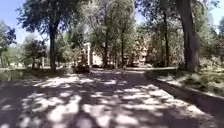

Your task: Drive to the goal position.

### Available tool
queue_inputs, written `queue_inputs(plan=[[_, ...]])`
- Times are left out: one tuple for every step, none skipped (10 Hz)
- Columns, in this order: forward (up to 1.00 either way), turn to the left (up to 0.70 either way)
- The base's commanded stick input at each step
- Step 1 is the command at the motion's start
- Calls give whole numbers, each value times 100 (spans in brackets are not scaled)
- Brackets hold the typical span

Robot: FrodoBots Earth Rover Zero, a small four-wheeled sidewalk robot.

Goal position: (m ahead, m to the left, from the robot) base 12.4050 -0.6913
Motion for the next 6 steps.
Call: queue_inputs(plan=[[85, 0], [85, 0], [85, 0], [85, 0], [85, 0], [85, 0]])
